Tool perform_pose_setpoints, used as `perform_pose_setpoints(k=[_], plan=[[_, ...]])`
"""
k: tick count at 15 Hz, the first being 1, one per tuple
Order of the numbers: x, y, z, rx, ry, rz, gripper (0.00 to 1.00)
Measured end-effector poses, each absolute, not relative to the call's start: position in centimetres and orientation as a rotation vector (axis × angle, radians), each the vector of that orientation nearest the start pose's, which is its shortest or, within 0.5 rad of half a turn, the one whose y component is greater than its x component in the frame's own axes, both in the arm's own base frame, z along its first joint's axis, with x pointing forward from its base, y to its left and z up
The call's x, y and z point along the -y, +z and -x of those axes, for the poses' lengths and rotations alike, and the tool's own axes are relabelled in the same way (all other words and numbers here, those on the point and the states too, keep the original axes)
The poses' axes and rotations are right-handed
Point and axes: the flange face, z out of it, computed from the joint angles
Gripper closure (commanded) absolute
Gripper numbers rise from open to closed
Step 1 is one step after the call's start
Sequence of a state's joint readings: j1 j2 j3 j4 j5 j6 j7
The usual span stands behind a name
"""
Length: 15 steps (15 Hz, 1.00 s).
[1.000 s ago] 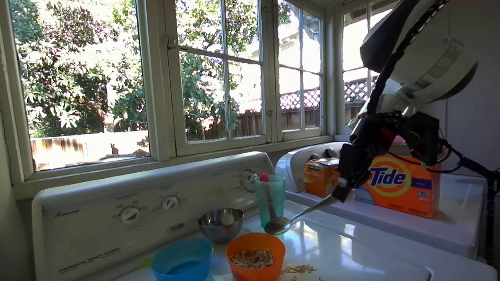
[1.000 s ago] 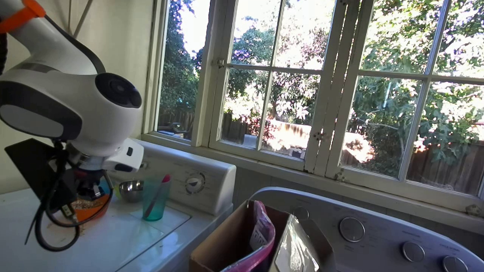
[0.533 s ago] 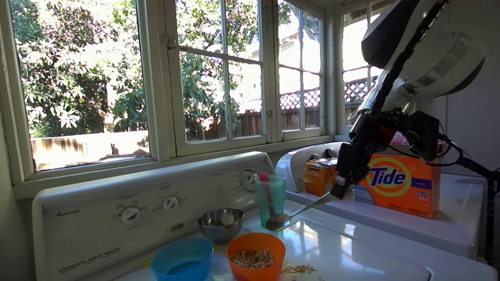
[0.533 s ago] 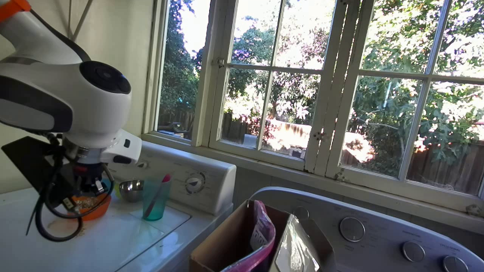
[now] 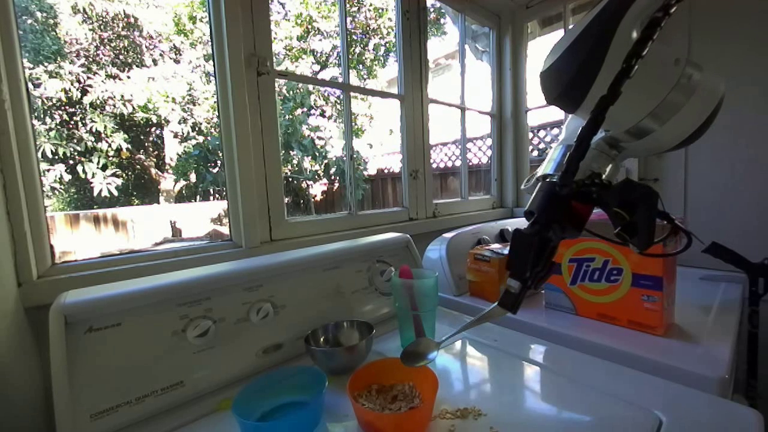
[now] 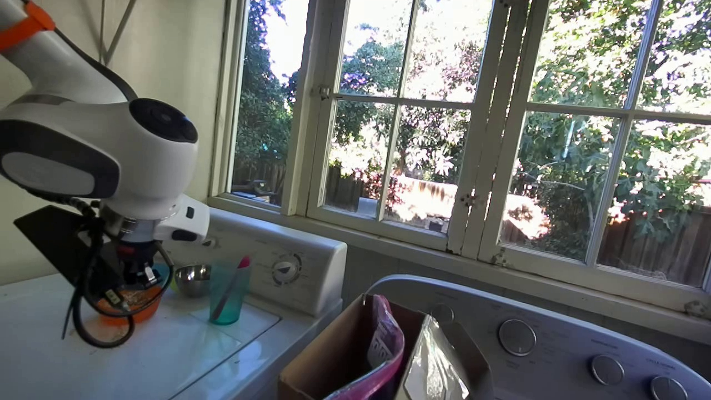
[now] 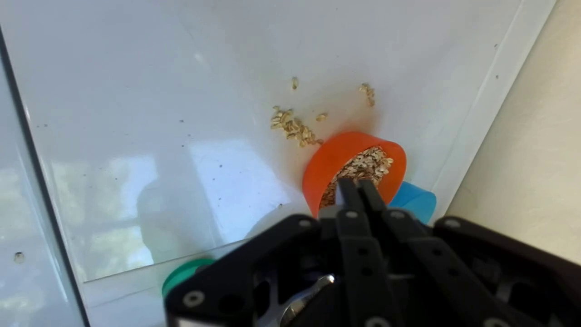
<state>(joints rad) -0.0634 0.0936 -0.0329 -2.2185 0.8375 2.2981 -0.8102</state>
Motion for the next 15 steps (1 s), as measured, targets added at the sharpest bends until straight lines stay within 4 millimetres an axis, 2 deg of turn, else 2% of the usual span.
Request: perform_pose_setpoints(k=[5,11,15], plan=[[2.2,32.9,-56.2,0.231,-0.328,2.576,0.99],[1.1,31.1,-58.0,0.369,-0.255,2.681,0.99],[-0.7,31.3,-59.5,0.519,-0.274,2.742,0.99]])
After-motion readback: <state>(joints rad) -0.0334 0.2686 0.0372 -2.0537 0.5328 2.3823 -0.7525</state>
